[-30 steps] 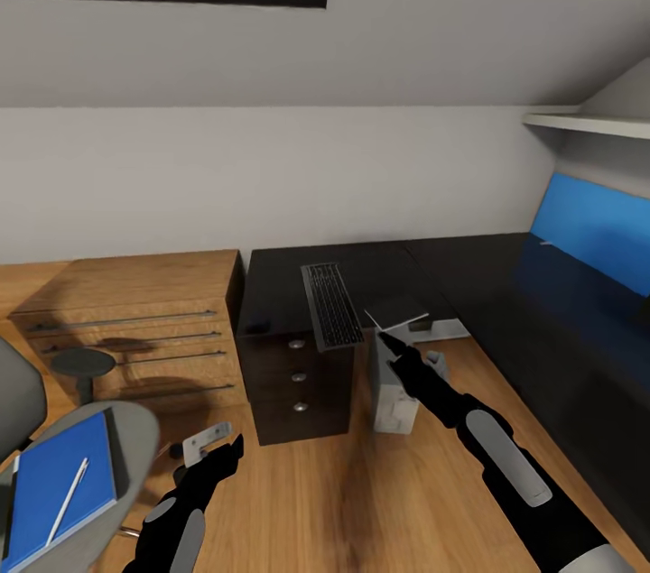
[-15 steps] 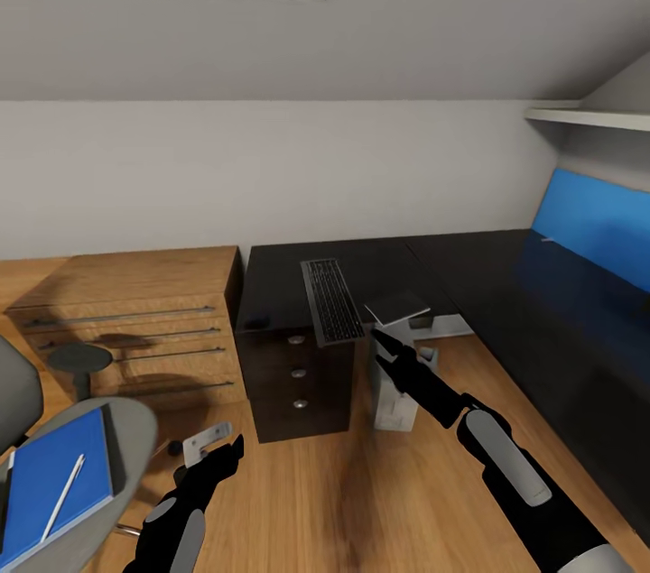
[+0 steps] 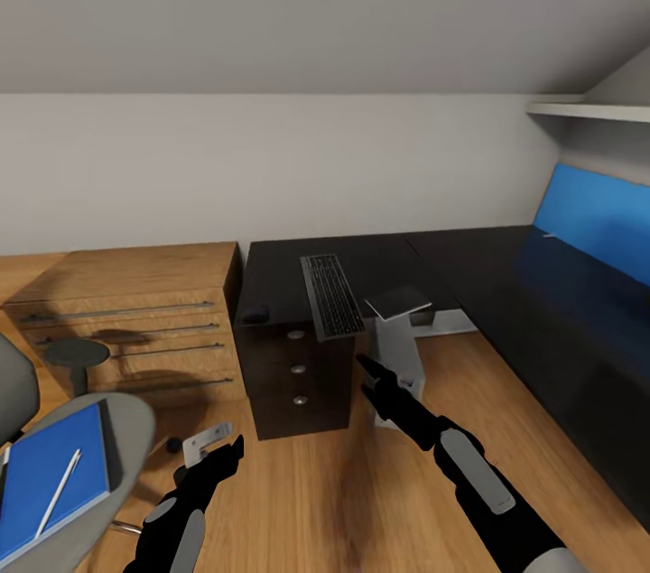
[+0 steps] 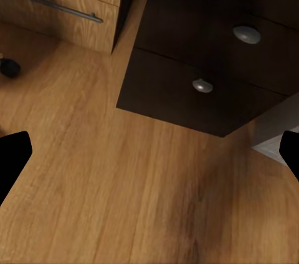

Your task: In the bedroom, organize the workspace by keeping the computer under the desk, ensuring the monitor is on the desk, placing the keyboard on the desk next to the monitor, placing the mouse on the desk next to the keyboard, moving the folder from the swivel chair onto the desk next to the mouse, stacking the notebook on top of the folder with the pen on top of the notebook, and positioning the swivel chair next to the desk.

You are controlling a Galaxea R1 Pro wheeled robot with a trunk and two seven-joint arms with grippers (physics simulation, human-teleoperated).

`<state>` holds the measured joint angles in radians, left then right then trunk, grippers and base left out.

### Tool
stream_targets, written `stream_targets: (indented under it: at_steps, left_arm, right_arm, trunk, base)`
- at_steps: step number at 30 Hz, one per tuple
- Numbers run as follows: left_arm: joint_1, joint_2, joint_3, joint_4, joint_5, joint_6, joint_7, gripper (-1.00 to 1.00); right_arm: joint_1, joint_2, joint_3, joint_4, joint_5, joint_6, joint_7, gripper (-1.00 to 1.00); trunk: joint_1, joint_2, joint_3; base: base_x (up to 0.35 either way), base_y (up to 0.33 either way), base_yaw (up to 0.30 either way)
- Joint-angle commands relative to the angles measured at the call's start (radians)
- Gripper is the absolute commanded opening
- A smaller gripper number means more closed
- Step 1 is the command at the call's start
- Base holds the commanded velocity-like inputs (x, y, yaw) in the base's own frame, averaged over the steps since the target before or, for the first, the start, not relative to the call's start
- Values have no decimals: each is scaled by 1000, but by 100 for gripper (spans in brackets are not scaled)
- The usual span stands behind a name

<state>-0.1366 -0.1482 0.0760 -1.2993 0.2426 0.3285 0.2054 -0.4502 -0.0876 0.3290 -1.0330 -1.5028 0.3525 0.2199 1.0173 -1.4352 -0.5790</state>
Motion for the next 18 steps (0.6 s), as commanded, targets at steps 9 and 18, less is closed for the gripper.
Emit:
stream_targets:
  at_steps: [9,18]
  left_arm:
    - [-1,-1,1,-4,11,4,5,100]
    - [-2,-2,-1,-3,10,4,5,100]
  right_arm:
    - [-1,56,-2,109,-6,-35,-1,100]
    - [-1,57,-9,116,-7,-55,-1,100]
  trunk:
    - [35,-64,-29]
    - [69,-127,-57]
  base:
    - [0,0,0]
    - [0,0,0]
